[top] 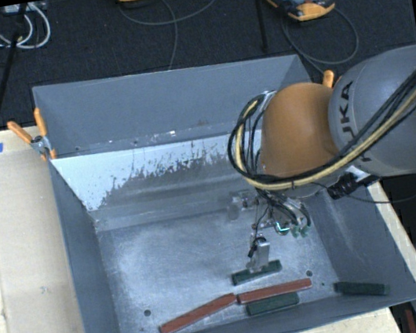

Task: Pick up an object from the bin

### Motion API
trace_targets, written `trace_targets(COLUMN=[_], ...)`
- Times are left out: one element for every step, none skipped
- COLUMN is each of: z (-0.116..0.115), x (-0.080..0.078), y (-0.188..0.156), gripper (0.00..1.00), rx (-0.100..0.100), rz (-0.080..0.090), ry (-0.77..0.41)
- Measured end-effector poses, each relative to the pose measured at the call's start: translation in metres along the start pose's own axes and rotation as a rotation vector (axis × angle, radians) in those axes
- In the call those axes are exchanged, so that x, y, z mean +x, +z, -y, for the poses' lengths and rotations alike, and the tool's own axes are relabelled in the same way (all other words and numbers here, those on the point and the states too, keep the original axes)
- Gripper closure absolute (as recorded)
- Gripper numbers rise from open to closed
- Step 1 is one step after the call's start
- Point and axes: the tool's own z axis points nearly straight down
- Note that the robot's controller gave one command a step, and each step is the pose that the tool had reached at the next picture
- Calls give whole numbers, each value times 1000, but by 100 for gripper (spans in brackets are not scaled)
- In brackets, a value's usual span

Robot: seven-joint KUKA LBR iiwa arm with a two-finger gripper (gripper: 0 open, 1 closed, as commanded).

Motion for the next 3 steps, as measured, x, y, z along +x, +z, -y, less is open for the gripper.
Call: trace_targets(z=[26,26,26], x=[57,55,54], y=[72,68,-75], gripper=[0,100,100], rx=[1,1,3], rz=[4,5,18], ry=[-218,-215,-264])
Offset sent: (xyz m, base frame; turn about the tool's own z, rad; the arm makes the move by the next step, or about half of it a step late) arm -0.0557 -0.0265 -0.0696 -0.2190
